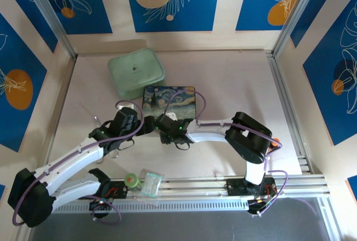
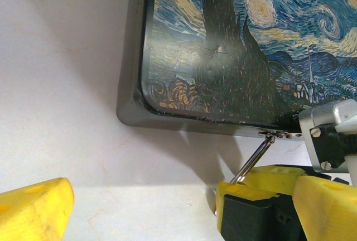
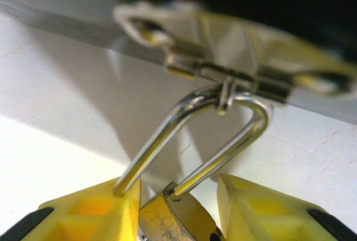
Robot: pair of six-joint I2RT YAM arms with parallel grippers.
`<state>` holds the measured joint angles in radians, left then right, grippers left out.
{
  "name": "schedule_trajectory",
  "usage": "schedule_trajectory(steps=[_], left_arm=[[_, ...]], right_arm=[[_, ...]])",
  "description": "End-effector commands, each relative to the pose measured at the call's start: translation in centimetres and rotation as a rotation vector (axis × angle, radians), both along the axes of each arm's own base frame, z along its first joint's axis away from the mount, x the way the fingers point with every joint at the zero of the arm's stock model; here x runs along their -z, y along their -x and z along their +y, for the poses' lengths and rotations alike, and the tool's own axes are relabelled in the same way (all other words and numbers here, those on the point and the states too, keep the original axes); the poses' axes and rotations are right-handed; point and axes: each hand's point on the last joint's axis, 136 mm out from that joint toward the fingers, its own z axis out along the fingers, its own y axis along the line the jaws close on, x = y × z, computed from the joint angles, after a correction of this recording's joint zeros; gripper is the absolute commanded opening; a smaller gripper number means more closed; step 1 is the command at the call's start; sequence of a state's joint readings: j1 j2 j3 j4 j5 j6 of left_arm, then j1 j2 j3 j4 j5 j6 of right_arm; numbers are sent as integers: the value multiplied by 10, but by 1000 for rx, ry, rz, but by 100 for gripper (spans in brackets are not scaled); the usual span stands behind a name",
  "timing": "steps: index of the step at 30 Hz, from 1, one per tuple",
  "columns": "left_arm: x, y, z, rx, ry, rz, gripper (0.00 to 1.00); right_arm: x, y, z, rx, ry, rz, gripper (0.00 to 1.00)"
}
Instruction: Unlock a padlock with a key
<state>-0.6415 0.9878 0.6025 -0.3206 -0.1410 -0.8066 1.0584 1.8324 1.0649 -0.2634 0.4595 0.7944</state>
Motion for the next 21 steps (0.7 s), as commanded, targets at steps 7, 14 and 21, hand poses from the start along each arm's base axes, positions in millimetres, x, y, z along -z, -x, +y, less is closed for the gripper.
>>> schedule_trajectory(steps=[7, 14, 21], left_arm=[[1, -3, -1, 3, 13, -3, 100], [-1, -7, -8, 14, 28, -6, 100], [-1, -9, -10, 23, 22, -1, 100]], right_arm=[[7, 11, -55, 52, 108, 26, 40], [4, 7, -65, 50, 75, 5, 43], [1, -4, -49, -8, 34, -24, 53]])
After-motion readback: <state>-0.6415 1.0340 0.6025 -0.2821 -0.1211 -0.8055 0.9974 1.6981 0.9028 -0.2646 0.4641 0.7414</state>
